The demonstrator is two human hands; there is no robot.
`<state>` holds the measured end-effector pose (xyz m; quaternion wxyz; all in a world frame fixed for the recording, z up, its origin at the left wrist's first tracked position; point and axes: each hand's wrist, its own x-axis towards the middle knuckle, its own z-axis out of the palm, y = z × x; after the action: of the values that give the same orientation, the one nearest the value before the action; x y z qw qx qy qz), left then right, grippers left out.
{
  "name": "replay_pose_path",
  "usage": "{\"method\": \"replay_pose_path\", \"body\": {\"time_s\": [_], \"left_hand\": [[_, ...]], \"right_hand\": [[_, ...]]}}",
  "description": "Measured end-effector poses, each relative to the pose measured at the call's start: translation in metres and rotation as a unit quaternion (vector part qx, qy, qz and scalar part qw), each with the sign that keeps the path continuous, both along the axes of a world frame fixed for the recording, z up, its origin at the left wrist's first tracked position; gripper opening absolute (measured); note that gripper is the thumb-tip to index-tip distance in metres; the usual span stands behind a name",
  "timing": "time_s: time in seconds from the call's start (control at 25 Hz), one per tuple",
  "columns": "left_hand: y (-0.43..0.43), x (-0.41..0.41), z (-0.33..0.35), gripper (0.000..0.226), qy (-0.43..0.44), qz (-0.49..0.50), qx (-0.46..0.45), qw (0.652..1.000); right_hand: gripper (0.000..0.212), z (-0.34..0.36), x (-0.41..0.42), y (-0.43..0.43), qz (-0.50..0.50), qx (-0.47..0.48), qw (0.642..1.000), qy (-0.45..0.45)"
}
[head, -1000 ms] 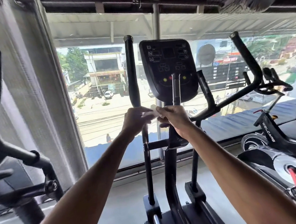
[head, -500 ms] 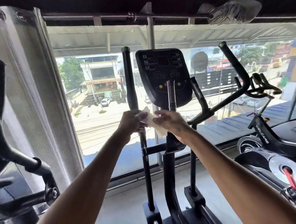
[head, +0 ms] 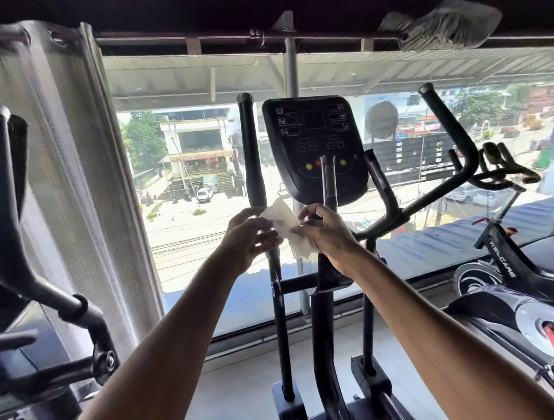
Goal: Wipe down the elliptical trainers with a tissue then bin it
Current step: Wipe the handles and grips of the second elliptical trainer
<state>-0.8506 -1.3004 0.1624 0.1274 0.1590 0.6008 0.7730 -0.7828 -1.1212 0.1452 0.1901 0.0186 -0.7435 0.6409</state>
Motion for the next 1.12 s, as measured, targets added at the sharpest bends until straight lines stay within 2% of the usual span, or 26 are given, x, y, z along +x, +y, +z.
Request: {"method": "replay_pose_path", "body": {"time_s": [0.12,0.2,0.24,0.32,0.52,0.6,0.76,0.84,0.92,1.04,1.12], "left_hand": [[-0.002,-0.003,0.002,0.045,0.008,-0.001,0.001,1.0],[-0.002,-0.002,0.004,0.06,0.0,-0.02,0.016,1.0],[-0.001,0.0,0.003,0.069,0.005,-0.027,0.007,1.0],[0.0,0.001,-0.002,0.072,0.028,-0.013,-0.02,0.999],[-0.005,-0.007,0.002,0.064,0.076,0.019,-0.012,0.997],[-0.008,-0.011,0.005,0.059,0.095,0.032,-0.04,0.994],[-0.014,-0.014,0.008,0.035,0.146,0.002,-0.025,0.989],[-0.018,-0.016,0.009,0.032,0.168,-0.025,-0.015,0.985],[-0.019,-0.02,0.012,0.034,0.204,-0.02,-0.049,0.977],[-0.014,-0.027,0.017,0.028,0.259,0.05,-0.144,0.954],[-0.012,-0.031,0.024,0.017,0.28,0.104,-0.196,0.934]], "right_hand": [[0.017,0.001,-0.003,-0.007,-0.001,0.032,0.999,0.029],[0.017,0.001,-0.006,-0.011,-0.03,0.033,0.997,0.059],[0.018,0.002,-0.007,-0.012,-0.046,0.025,0.996,0.066],[0.025,0.003,-0.01,-0.014,-0.057,0.005,0.996,0.062],[0.032,0.005,-0.013,-0.016,0.013,-0.085,0.995,0.04],[0.037,0.006,-0.012,-0.016,0.025,-0.069,0.996,0.054],[0.026,0.006,-0.021,-0.013,0.017,0.008,0.997,0.071],[0.038,0.007,-0.026,-0.01,0.013,0.022,0.997,0.071],[0.043,0.008,-0.03,-0.008,-0.003,0.036,0.997,0.075],[0.021,0.011,-0.038,-0.006,-0.045,0.064,0.992,0.096],[0.014,0.016,-0.042,-0.005,-0.054,0.079,0.99,0.1]]}}
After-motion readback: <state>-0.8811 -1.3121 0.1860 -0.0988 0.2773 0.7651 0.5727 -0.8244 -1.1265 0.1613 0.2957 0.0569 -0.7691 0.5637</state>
